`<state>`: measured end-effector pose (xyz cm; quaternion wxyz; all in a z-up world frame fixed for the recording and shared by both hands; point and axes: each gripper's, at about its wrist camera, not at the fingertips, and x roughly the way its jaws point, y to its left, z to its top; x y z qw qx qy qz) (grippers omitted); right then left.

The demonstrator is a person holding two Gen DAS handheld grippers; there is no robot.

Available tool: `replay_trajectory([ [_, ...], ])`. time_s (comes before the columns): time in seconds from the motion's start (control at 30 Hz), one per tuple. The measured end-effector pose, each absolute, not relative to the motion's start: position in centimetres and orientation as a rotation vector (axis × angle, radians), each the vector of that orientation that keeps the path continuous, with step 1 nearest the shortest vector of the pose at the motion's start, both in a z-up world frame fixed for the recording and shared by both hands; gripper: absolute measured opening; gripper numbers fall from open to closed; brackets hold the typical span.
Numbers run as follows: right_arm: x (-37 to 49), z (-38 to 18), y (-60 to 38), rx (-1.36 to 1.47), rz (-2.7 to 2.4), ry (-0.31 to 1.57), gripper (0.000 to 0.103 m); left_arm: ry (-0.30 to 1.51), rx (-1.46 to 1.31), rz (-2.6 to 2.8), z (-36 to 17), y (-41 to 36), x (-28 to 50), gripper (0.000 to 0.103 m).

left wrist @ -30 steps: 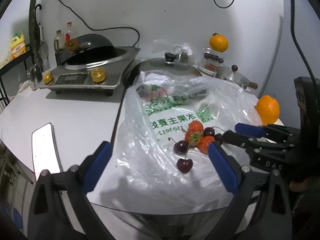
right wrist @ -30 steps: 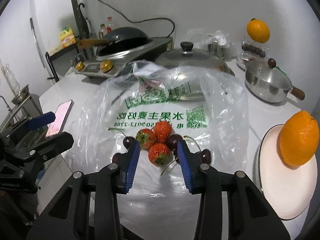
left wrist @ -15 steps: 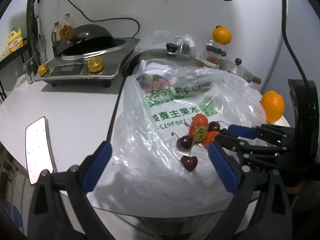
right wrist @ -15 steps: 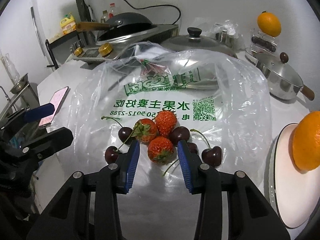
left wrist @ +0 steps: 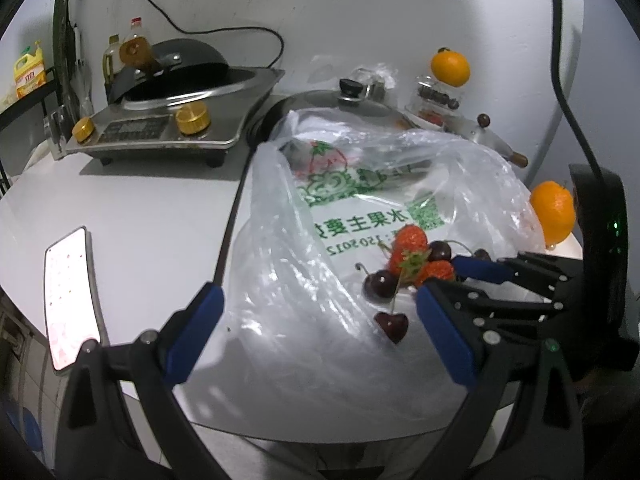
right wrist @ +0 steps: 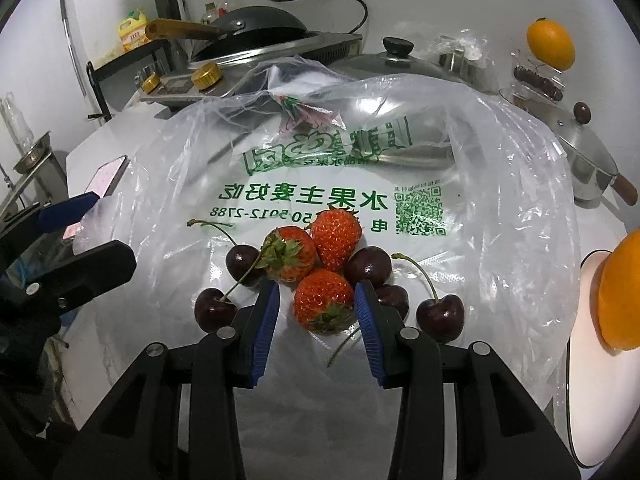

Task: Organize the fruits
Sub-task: 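Close the right gripper on a red strawberry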

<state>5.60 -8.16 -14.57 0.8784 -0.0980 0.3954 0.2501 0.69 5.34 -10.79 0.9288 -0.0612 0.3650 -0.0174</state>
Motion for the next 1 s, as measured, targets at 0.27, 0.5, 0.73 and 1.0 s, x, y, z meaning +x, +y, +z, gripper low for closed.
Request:
replay_trajectory([
  [0.27,5.6,-15.0,-7.1,-0.284,0.492,0.803,0.042,0.746,-0.126,-0.028,-10.8,5.6,0.6,0.098],
  [0.5,4.7,-15.6,-6.4,-0.39,0.456,0.749,0.035,0.741,-0.115,-0.036,-10.5,5.1,0.3,0.098],
  [0.73,4.3,-15.6,-6.6,-0.399,0.472,0.722,0.035,0.74,-0.093,-0.045,-10.0,4.2,0.0,0.098],
  [1.0,3.2,-13.3,-8.6,-0.329,0.503,0.692,0.035,0.74,-0.033,-0.04,-10.0,2.6,0.3,0.098],
])
